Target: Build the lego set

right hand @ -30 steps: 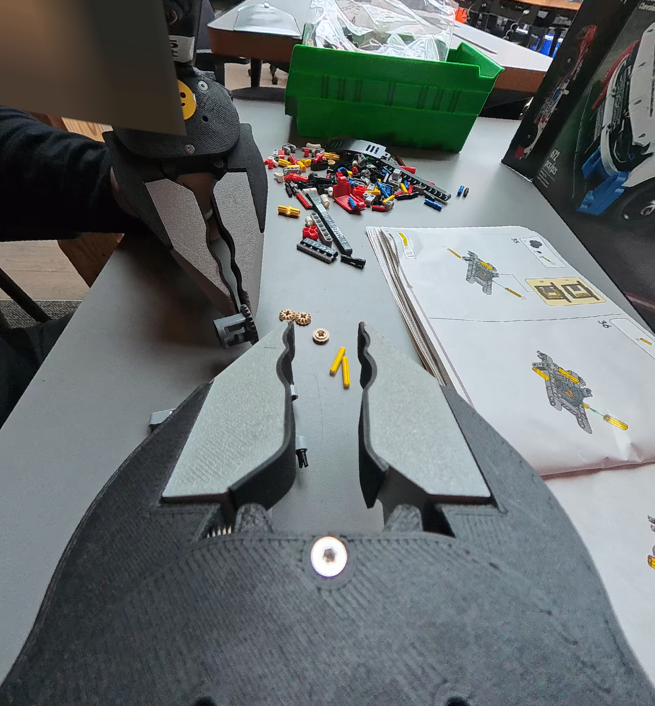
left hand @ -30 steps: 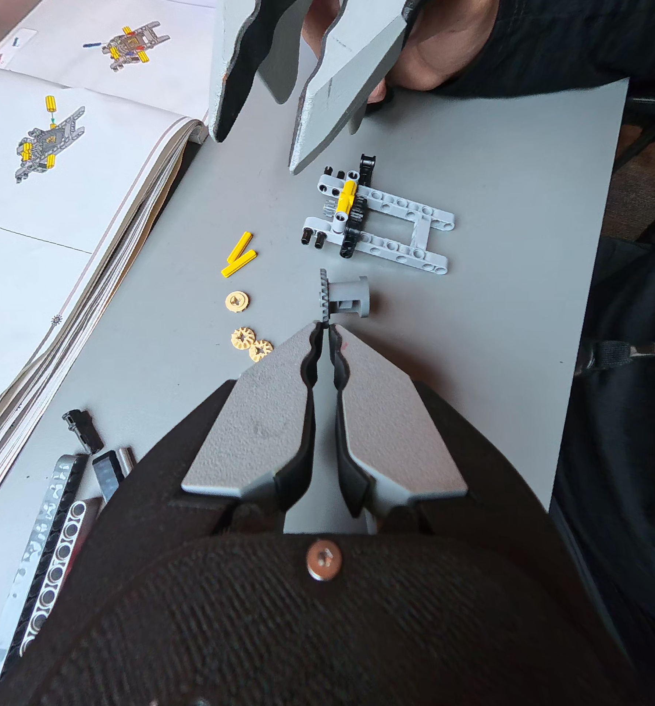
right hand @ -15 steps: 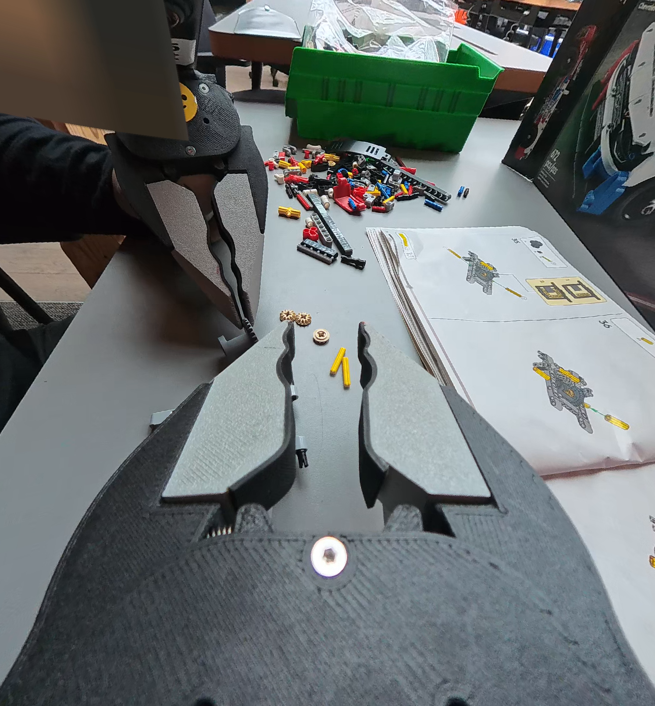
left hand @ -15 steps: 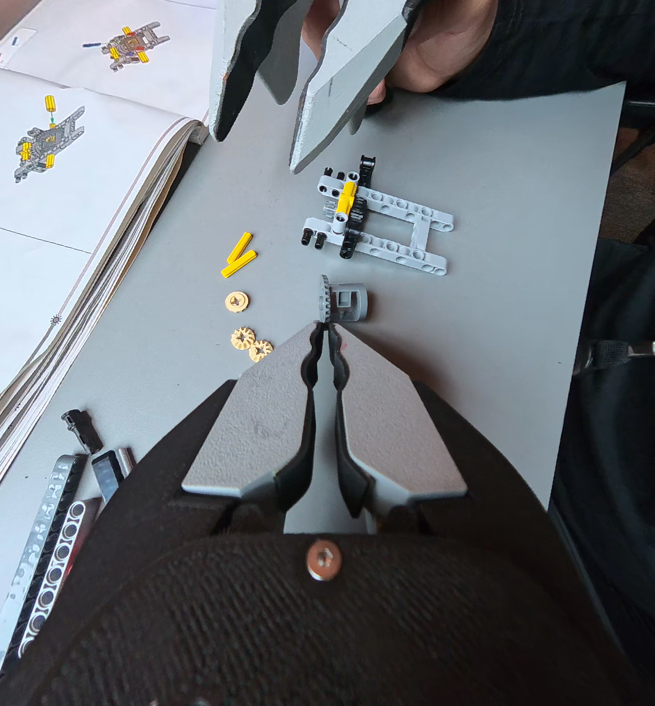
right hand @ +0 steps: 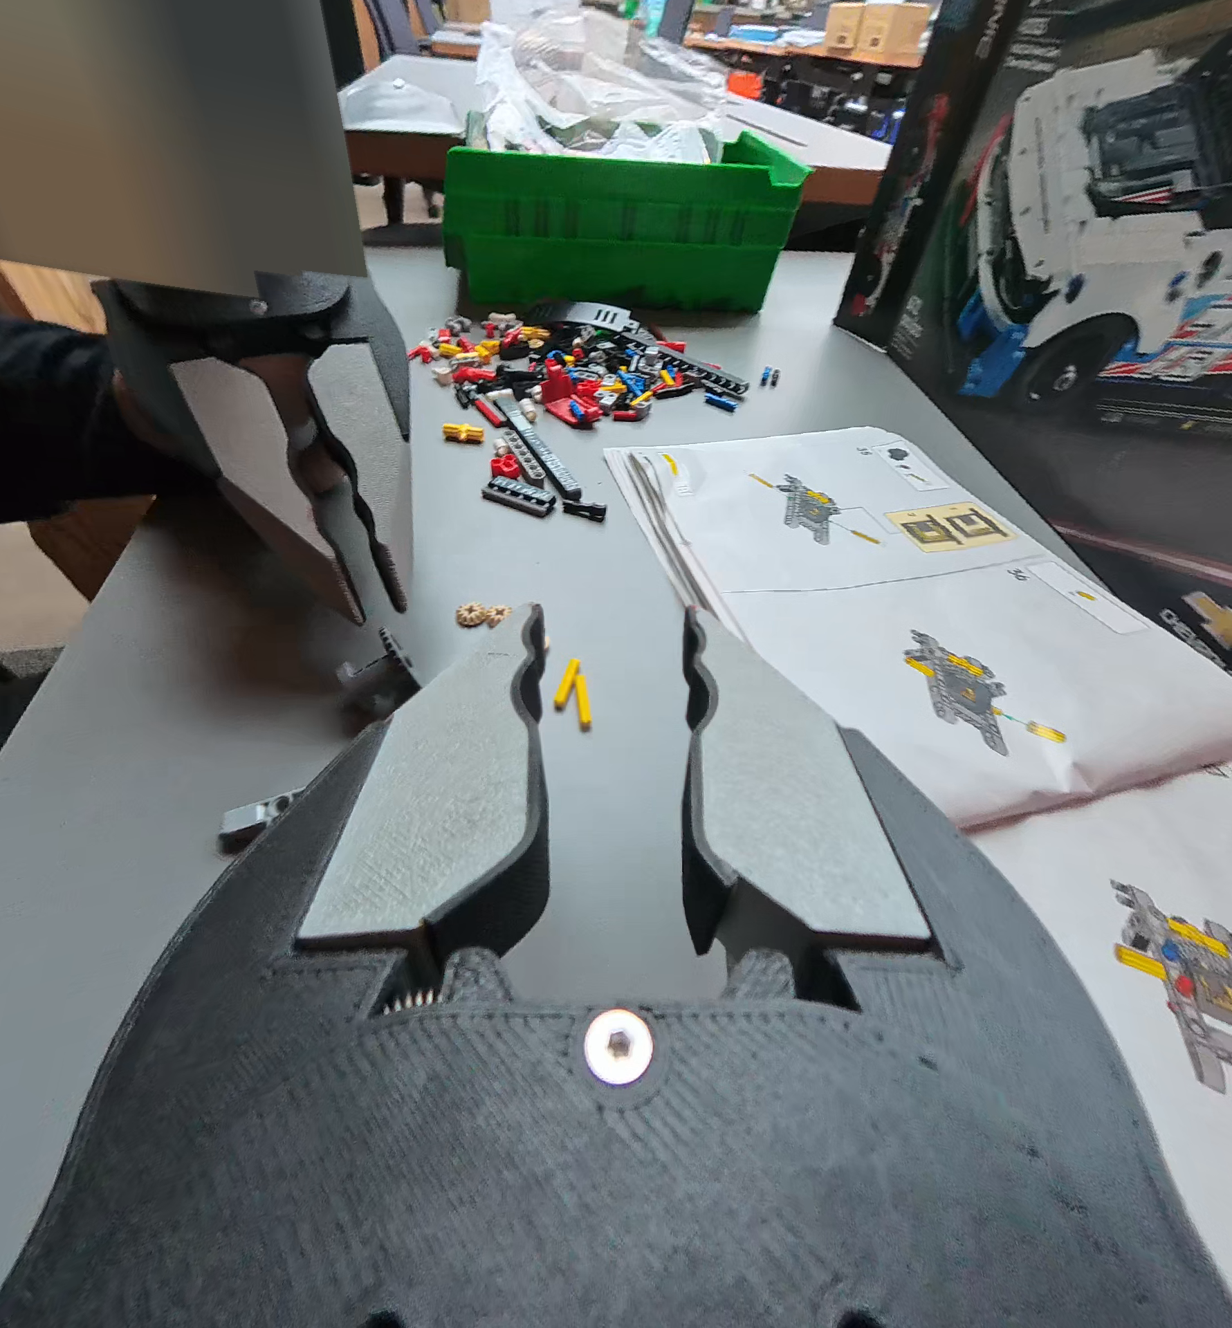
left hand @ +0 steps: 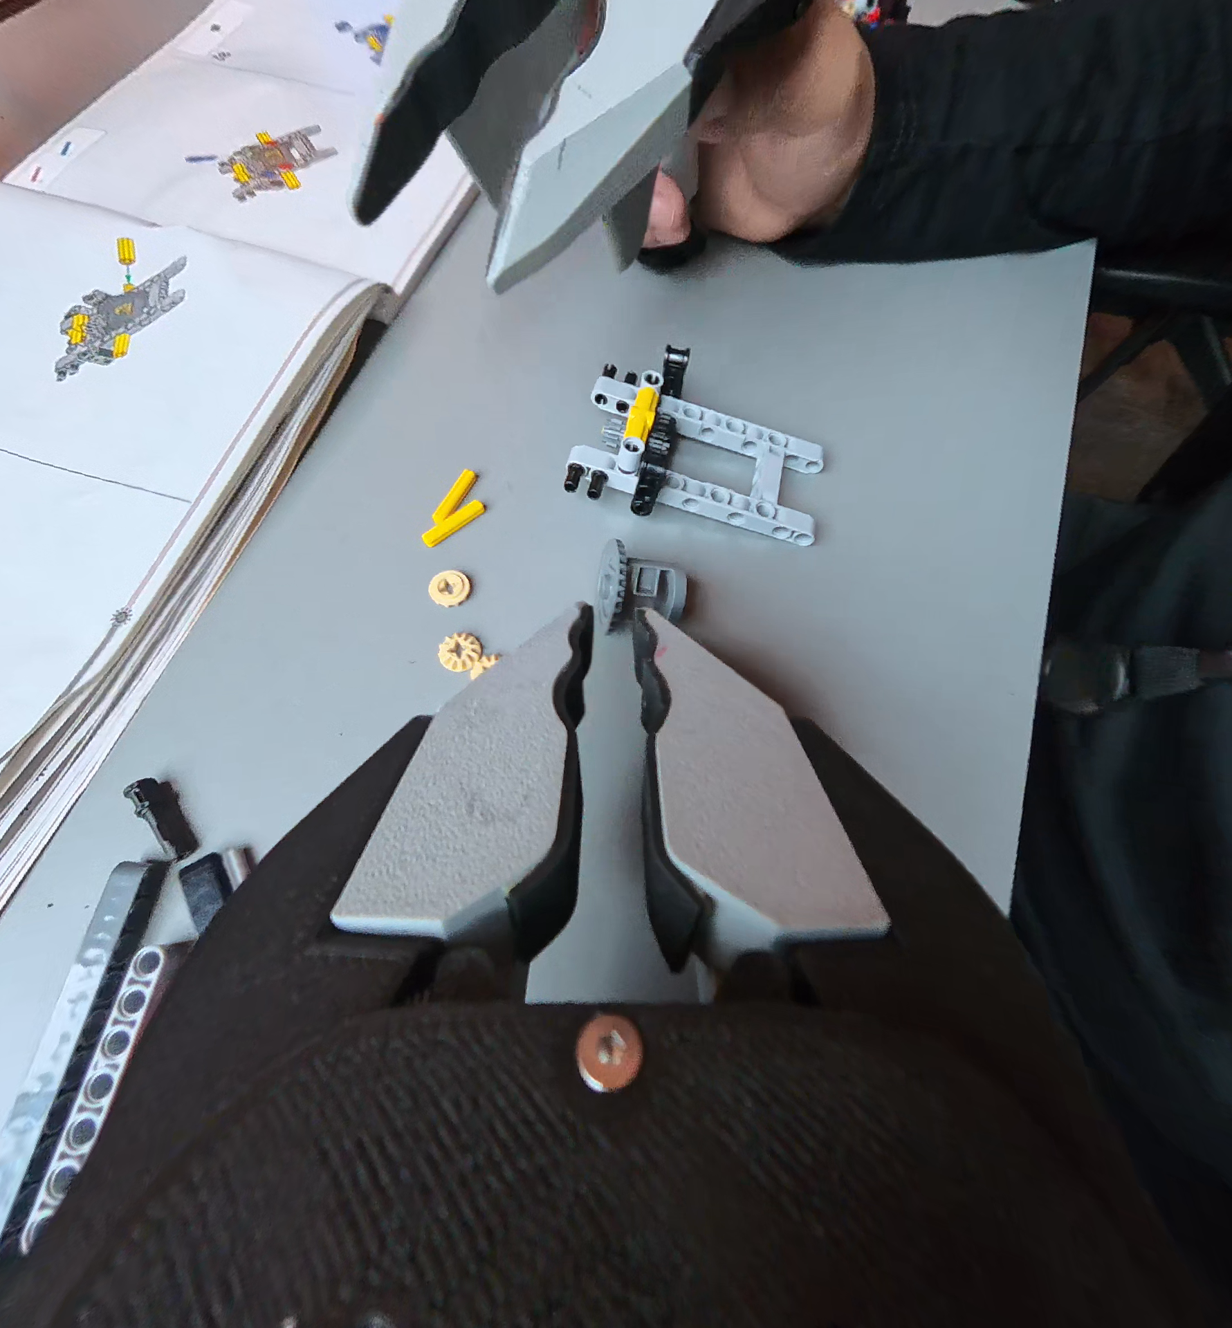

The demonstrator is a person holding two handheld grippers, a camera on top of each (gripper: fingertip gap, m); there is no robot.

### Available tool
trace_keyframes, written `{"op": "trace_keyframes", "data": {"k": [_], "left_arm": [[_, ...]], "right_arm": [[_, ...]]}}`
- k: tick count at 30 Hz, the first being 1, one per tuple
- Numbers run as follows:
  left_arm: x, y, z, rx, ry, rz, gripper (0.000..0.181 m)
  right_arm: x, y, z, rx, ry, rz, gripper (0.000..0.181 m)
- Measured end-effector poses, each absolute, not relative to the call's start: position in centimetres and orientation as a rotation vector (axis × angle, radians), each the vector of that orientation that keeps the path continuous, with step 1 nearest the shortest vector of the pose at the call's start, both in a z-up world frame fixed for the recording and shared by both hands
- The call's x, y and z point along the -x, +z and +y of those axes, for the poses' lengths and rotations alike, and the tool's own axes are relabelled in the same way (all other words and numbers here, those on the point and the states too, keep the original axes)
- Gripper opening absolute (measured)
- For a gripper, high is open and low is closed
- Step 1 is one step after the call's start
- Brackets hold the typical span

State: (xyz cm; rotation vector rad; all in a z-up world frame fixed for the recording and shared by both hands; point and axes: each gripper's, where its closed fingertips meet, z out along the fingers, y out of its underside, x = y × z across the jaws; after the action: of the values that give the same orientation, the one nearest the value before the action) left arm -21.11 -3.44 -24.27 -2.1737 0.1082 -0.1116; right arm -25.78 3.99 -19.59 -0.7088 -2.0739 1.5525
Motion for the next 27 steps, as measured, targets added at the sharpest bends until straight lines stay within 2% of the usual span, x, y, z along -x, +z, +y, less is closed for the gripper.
{"op": "trace_keyframes", "data": {"k": [5,8,11,14,18,27], "left_arm": [[22.6,-22.8,-3.5,2.080,-0.067,0.025,0.012],[24.9,-21.1,-3.7,1.987,0.048,-0.063,0.024],[27.7,-18.3,-4.0,1.888,0.210,-0.108,0.034],[30.7,-15.3,-3.7,1.810,0.358,-0.088,0.037],[34.4,-14.0,-1.7,1.816,0.418,-0.035,0.051],[34.3,-17.5,1.2,1.876,0.159,0.040,0.041]], "right_arm": [[26.9,-18.8,6.2,0.827,1.595,-1.965,0.035],[27.4,-18.6,7.2,0.876,1.582,-1.911,0.036],[28.1,-18.9,7.6,0.920,1.537,-1.893,0.042],[29.2,-18.9,7.7,0.940,1.494,-1.865,0.049],[31.5,-17.4,8.0,0.955,1.507,-1.802,0.056],[35.6,-18.4,6.7,0.901,1.546,-1.874,0.048]]}}
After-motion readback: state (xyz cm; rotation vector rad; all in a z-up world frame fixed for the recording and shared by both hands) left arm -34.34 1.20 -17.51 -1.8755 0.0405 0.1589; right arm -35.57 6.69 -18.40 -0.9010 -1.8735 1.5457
